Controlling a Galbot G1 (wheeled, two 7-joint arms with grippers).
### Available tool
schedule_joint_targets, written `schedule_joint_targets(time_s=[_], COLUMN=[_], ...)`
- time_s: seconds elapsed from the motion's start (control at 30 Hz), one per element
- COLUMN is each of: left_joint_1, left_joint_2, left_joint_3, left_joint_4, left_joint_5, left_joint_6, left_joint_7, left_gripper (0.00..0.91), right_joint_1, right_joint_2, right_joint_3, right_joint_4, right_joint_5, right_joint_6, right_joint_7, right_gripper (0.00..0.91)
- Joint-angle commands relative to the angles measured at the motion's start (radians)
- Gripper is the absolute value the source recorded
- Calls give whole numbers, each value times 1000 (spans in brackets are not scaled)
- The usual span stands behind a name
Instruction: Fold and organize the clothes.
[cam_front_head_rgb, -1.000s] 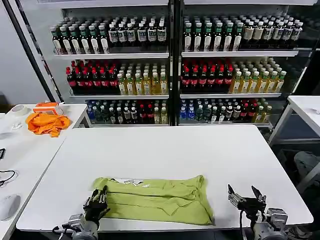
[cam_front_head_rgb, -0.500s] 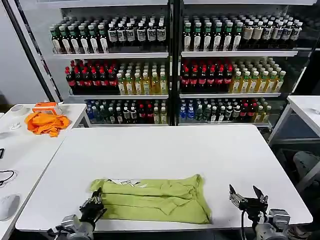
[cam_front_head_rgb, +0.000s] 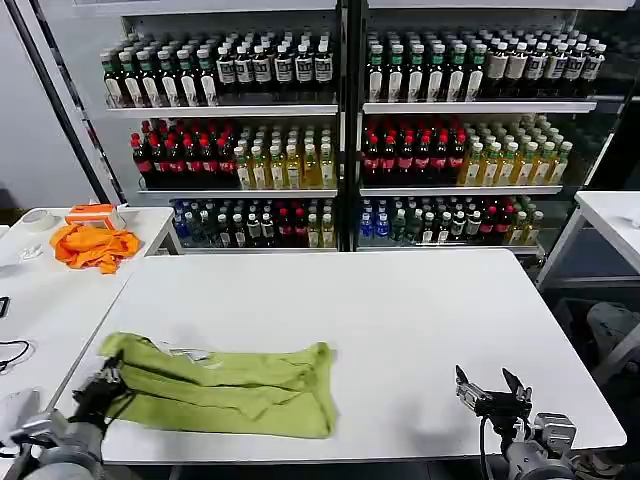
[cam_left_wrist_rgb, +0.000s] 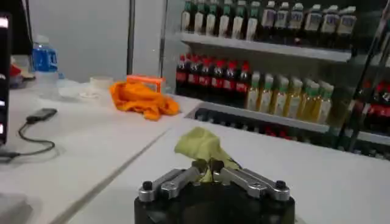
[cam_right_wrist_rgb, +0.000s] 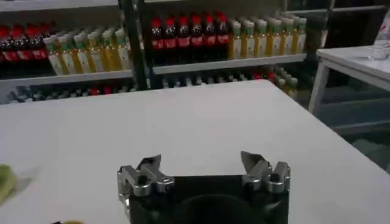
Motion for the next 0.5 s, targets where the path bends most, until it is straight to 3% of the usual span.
schedule_joint_targets(time_s=[0.03, 0.27, 0.5], left_joint_1=[-11, -91, -114], left_joint_2=[29, -97, -176], left_joint_3=[-16, 273, 456], left_joint_4=[-174, -230, -184], left_joint_5=[-184, -252, -237], left_joint_6=[31, 39, 34], left_joint_7=[28, 34, 29], left_gripper=[20, 20, 20], right_joint_1=[4, -9, -5], right_joint_2=[0, 4, 13], right_joint_3=[-1, -5, -9], right_joint_4=[-6, -6, -5], right_joint_5=[-1, -13, -20], right_joint_6=[1, 2, 2], right_joint_7=[0, 0, 1], right_gripper=[907, 907, 907])
